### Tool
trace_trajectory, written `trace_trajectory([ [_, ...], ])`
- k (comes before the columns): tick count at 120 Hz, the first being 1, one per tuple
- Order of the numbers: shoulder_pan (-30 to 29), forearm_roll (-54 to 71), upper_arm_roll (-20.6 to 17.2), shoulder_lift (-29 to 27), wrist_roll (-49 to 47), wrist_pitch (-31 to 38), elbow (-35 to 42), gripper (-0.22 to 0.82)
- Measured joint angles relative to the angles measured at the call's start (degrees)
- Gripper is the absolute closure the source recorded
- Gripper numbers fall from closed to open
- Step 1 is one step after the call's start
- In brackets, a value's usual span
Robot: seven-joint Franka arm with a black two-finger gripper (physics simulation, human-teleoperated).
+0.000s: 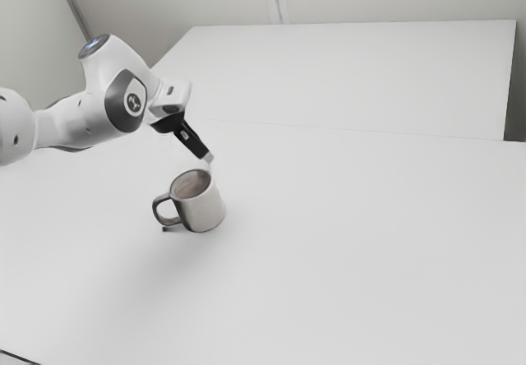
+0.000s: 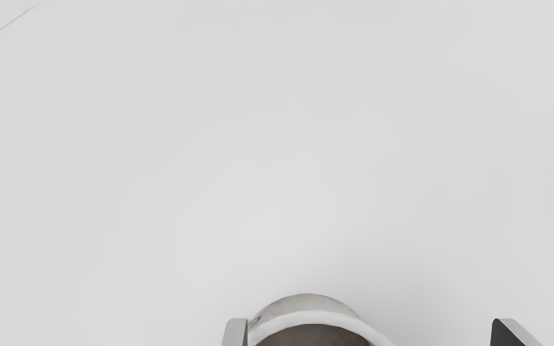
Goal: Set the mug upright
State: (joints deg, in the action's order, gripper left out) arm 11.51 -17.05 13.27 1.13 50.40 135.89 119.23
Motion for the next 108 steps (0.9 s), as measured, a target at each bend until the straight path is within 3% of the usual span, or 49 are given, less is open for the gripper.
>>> trace_trajectory([
  [23, -2.94, 6.25, -0.85, 4.47, -4.16, -16.93, -17.67, 0.04],
  [32, -8.46, 8.94, -6.20, 5.03, -6.58, -24.10, -24.72, 0.03],
  [39, -9.87, 10.65, -7.94, 5.04, -8.37, -28.76, -28.53, 0.03],
  [69, -10.43, 14.48, -8.23, 4.51, -14.79, -40.87, -33.08, 0.02],
  [108, -11.90, 15.43, -8.44, 4.50, -19.95, -44.95, -35.13, 0.02],
])
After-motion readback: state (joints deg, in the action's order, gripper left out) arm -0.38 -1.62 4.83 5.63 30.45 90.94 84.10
